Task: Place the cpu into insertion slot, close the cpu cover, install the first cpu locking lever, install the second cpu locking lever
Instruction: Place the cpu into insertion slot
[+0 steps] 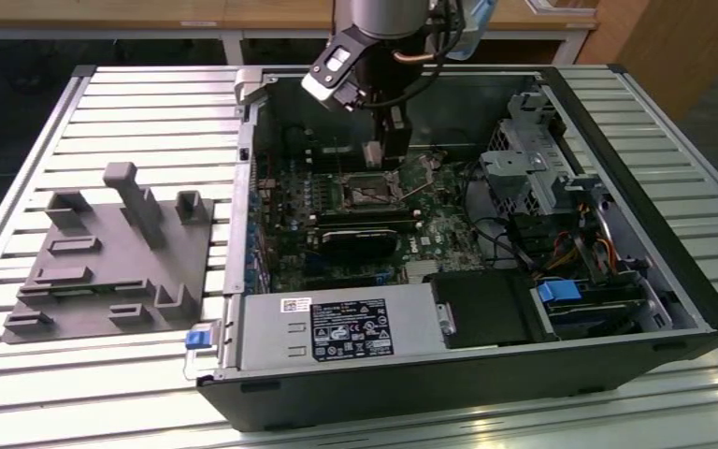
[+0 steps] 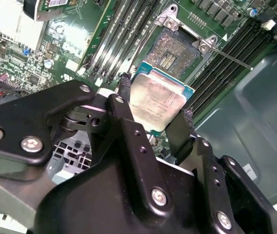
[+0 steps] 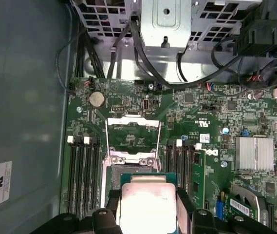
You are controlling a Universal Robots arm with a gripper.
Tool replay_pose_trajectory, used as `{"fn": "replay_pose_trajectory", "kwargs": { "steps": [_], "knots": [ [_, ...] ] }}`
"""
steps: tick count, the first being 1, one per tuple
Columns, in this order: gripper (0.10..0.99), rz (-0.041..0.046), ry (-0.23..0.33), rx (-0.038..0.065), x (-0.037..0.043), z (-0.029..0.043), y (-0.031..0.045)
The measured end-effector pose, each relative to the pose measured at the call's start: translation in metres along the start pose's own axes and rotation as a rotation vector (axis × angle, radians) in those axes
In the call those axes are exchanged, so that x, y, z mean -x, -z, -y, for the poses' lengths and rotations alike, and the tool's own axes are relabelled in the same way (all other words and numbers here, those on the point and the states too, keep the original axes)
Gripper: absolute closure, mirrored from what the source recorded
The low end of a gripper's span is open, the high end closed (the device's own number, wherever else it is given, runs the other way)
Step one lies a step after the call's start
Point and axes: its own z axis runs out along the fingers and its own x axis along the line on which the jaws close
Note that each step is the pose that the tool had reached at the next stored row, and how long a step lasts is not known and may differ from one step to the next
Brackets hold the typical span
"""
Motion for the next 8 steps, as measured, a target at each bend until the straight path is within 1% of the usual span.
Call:
{"fn": "replay_pose_trajectory", "kwargs": {
  "steps": [5, 8],
  "knots": [
    [0.549, 0.0006, 0.0, 0.0, -0.0002, 0.0012, -0.0057],
    [0.549, 0.0019, 0.0, 0.0, -0.0004, 0.0017, -0.0077]
  ]
}}
